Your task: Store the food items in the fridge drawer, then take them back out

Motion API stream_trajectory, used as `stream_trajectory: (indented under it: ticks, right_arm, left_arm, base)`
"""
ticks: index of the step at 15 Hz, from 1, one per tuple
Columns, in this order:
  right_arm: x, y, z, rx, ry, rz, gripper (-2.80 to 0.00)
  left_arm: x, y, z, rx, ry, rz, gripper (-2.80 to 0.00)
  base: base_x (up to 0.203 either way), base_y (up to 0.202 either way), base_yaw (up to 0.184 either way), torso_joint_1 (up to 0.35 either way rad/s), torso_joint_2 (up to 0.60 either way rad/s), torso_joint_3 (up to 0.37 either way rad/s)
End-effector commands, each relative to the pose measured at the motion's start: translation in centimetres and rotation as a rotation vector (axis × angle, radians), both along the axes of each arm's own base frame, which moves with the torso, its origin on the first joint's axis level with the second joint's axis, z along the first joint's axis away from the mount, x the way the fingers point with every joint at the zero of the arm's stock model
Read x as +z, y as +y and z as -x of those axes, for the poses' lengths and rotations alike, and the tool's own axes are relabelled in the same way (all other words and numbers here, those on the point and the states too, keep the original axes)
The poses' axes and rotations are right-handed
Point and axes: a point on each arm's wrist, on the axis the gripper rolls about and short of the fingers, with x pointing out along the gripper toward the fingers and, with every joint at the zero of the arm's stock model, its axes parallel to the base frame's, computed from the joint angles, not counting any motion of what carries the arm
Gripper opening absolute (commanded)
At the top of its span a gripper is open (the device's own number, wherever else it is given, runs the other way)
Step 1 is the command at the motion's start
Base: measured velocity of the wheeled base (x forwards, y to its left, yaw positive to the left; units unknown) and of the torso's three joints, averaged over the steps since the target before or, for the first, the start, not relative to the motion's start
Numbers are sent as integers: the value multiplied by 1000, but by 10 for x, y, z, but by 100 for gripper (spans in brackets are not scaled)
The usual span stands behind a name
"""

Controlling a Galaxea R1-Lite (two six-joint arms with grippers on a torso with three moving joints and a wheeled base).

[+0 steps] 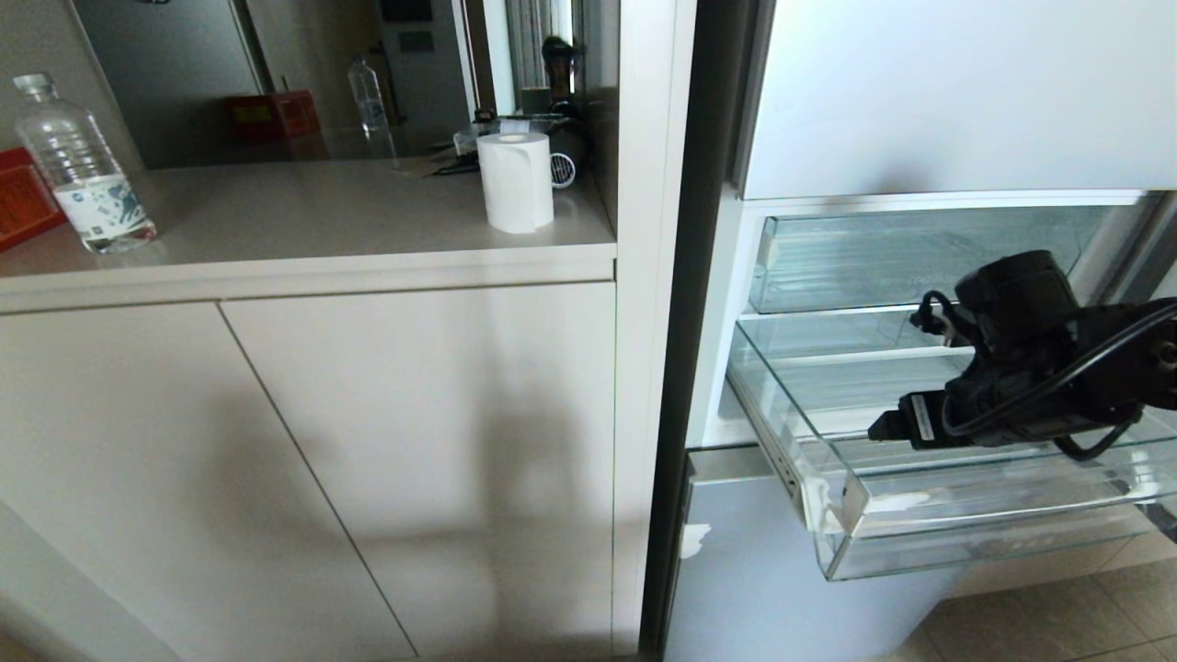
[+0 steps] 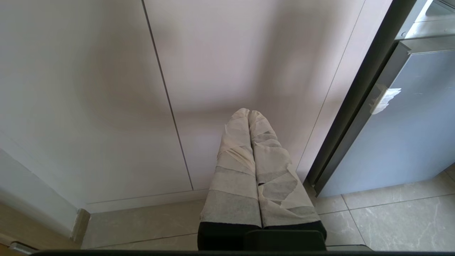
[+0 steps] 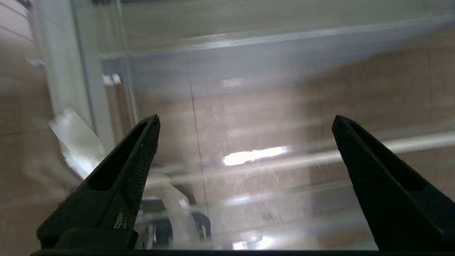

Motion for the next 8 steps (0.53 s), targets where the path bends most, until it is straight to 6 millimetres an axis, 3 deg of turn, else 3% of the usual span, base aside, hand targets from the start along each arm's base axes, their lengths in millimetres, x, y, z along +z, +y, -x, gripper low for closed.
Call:
stream_trajectory:
  ticks: [1,5,8]
  right_arm:
    - [9,-4,22,-4,-14,2,0]
    - [7,-11,56,-8,17,7,0]
    - [5,-12,66,-7,24,3,0]
  left_arm:
    - [0,0,0,1,0,0,-280]
    - [0,0,0,1,0,0,-280]
    - [0,0,0,1,-2,0,-280]
  base:
    - [0,0,0,0,0,0]
    - [0,0,0,0,0,0]
    - [0,0,0,0,0,0]
